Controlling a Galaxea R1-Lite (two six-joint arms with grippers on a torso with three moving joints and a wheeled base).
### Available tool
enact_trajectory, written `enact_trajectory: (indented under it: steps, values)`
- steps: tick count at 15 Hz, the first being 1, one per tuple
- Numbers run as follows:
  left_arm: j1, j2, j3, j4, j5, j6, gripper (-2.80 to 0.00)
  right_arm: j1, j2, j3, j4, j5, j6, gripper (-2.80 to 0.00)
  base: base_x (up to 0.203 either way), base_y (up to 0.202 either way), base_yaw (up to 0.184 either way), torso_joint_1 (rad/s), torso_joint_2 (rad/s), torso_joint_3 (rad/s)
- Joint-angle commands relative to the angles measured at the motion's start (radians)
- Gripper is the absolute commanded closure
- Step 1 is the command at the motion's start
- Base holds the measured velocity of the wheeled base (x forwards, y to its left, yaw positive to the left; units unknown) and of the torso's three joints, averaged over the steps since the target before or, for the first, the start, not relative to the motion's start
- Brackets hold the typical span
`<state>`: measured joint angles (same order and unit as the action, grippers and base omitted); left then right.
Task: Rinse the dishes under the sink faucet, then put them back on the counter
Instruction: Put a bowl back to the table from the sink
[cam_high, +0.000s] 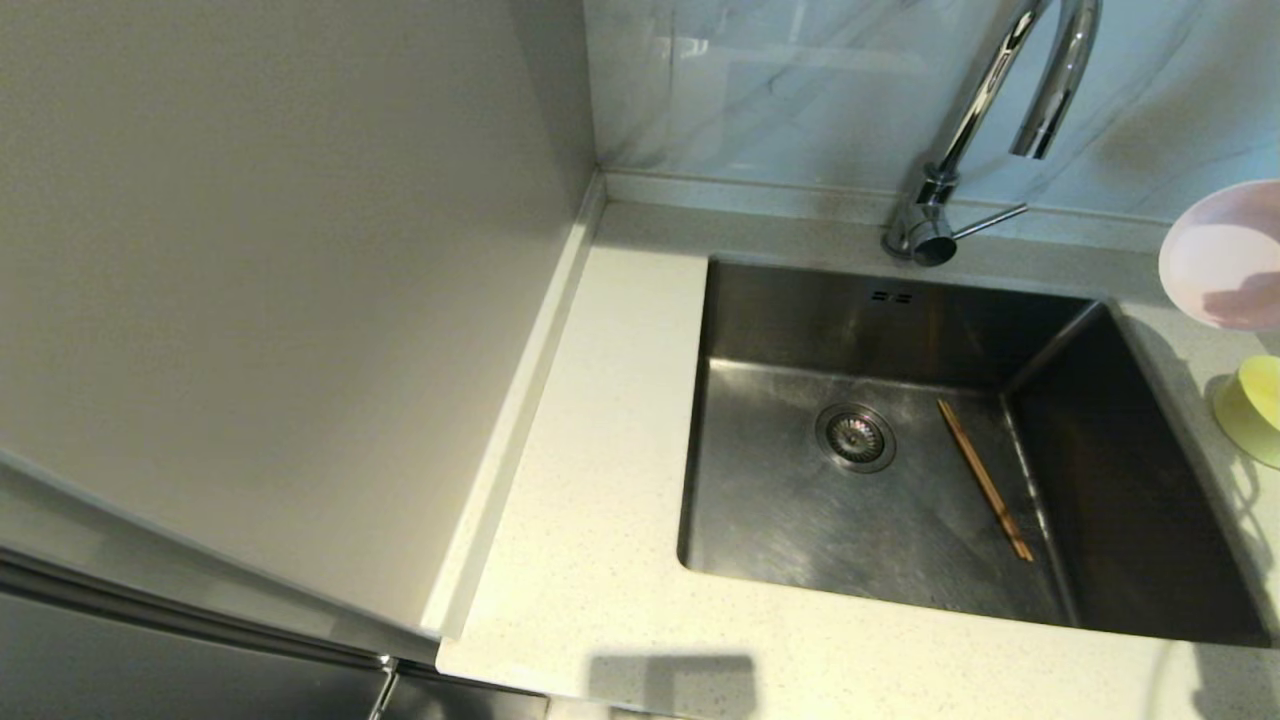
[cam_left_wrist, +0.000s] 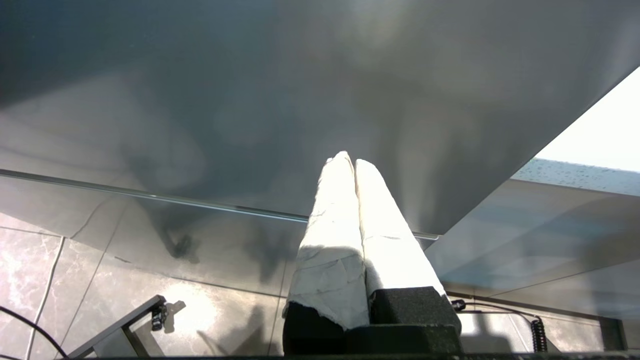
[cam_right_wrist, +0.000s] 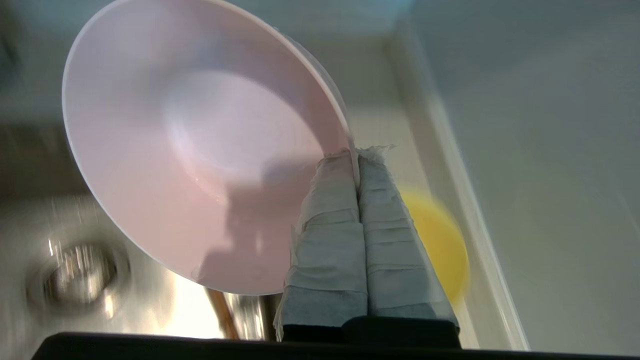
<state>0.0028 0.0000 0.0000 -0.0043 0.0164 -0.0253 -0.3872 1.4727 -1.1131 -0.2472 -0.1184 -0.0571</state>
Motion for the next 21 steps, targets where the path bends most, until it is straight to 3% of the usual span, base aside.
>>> enact_trajectory:
  steps: [1, 4, 7, 14, 21]
  values:
    - [0.0, -0.003, 0.0, 0.0, 0.0, -0.001, 0.0, -0.048, -0.068, -0.028, 0.284, 0.01, -0.049, 0.0, 0.0, 0.0, 0.0, 0.0, 0.0, 0.0]
    - [0.0, -0.003, 0.0, 0.0, 0.0, -0.001, 0.0, -0.145, -0.106, -0.027, 0.474, 0.058, -0.153, 0.0, 0.0, 0.0, 0.0, 0.0, 0.0, 0.0]
    - [0.0, -0.003, 0.0, 0.0, 0.0, -0.001, 0.0, -0.236, -0.094, -0.025, 0.568, 0.072, -0.181, 0.0, 0.0, 0.0, 0.0, 0.0, 0.0, 0.0]
    - [0.0, -0.003, 0.0, 0.0, 0.0, -0.001, 0.0, -0.389, -0.054, 0.047, 0.574, 0.108, -0.331, 0.0, 0.0, 0.0, 0.0, 0.0, 0.0, 0.0]
    - [0.0, -0.003, 0.0, 0.0, 0.0, -0.001, 0.0, -0.403, 0.009, 0.076, 0.566, 0.128, -0.382, 0.0, 0.0, 0.0, 0.0, 0.0, 0.0, 0.0]
